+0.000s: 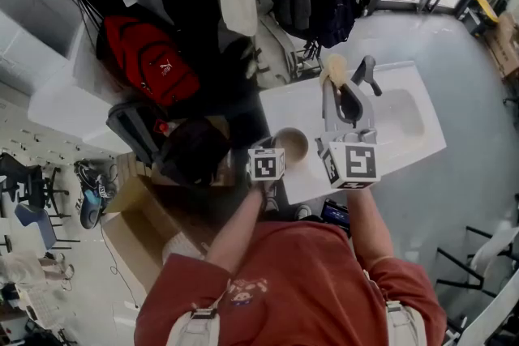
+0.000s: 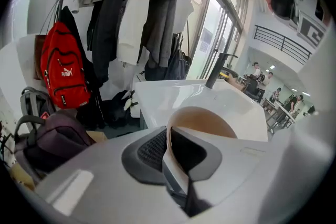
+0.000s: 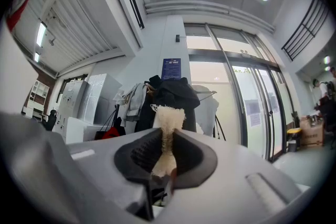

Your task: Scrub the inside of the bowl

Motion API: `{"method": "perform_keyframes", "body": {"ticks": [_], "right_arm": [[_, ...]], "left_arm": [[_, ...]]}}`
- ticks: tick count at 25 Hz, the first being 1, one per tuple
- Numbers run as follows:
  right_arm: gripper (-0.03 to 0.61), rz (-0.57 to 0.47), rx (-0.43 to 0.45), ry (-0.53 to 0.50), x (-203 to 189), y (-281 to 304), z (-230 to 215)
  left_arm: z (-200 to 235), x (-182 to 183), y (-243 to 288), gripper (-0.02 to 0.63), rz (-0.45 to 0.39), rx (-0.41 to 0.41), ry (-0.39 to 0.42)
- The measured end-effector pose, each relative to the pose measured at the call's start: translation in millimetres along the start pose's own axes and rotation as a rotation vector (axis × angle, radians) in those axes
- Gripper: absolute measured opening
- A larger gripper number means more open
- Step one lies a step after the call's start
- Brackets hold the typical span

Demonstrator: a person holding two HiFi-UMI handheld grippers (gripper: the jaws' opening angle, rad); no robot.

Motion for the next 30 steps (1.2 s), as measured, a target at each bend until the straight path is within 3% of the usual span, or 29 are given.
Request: {"method": "perform_keyframes", "body": {"ticks": [13,23,30], "right_arm": [[0.048,-0.012,-0.003,0.0,0.7,-3.5,-2.5],[0.048,-0.009,-0.005,-0.003,4.8,-6.4,-3.4],[0.048,-0.017,-0.005,0.002,4.7,-10.5,-4.5]], "left_arm": [[-8.2,40.6,-20.6,0.028,-0.115,0.029,0.041],[-28.6,100.0,-53.9,0.028,-0.273,0.028,0.081],[-49.0,147.5,-88.5,0.027,-0.435,0.029,0.146]]}}
Point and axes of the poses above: the fingertips, and each gripper's own axes: y forward along the fingers, z to its left, x out of its top, the point moved 6 cm from there along -y, backward along the fingers, and after that the axes turned 15 degrees about -x, right-handed, at the moved point
